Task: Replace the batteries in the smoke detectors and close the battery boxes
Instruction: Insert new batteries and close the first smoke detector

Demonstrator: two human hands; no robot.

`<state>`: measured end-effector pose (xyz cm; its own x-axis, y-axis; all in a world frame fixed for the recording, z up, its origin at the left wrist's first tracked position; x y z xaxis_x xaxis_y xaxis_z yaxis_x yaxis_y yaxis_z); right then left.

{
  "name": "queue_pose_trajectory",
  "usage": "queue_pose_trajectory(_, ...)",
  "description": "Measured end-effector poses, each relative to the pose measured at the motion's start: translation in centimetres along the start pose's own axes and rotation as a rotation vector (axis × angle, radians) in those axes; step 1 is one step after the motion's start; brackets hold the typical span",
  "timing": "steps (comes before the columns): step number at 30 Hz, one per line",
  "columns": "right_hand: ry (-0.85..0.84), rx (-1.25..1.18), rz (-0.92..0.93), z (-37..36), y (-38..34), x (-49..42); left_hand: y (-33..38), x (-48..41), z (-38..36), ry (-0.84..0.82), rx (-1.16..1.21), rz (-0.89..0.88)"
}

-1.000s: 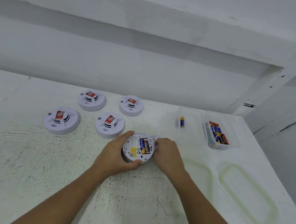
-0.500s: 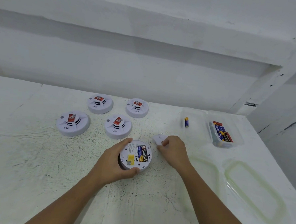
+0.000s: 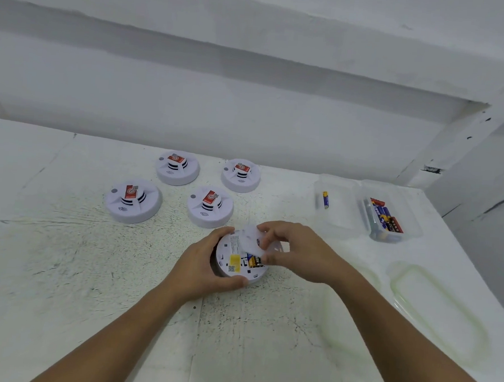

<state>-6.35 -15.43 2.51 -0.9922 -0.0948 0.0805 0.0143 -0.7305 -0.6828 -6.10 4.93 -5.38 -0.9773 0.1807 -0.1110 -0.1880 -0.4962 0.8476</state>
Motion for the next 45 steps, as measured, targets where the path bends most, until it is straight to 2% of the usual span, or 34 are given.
queue_pose_trajectory(7,-0.112,0.302,0.27,-1.5,-1.9,-0.4,-0.1,-0.5,0.8,-0.096,0.064,0.021)
queue_pose_trajectory(20,-0.157,0.331,0.253,-2.7,-1.8,-1.0,-0.3,-0.9,1.3,-0.13,0.154,-0.006)
queue_pose_trajectory(28,-0.199,0.287,0.316,-3.1,-0.8,-0.2,-0.5,-1.1,1.3,-0.133,0.153,-0.022)
queue_pose_trajectory(34,-0.131,0.25,0.385,-4.1,0.4,0.0,-0.7,-1.2,1.2,-0.128,0.157,-0.02)
queue_pose_trajectory(45,0.034,0.183,0.323,-5.8,0.9,0.7,-0.8,-1.3,1.1,-0.121,0.171,-0.023)
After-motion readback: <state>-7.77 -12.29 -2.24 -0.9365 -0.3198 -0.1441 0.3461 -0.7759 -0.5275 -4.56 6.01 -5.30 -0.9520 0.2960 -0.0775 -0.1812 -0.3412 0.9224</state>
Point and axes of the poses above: each hand's wrist, its own x-axis away from the middle knuckle, its own z-axis out of the back of the hand, y = z × x, the point moved 1 cm from there along -x, towards the middle knuckle, and after that the axes turned 12 degrees about y, right-handed, at the moved point
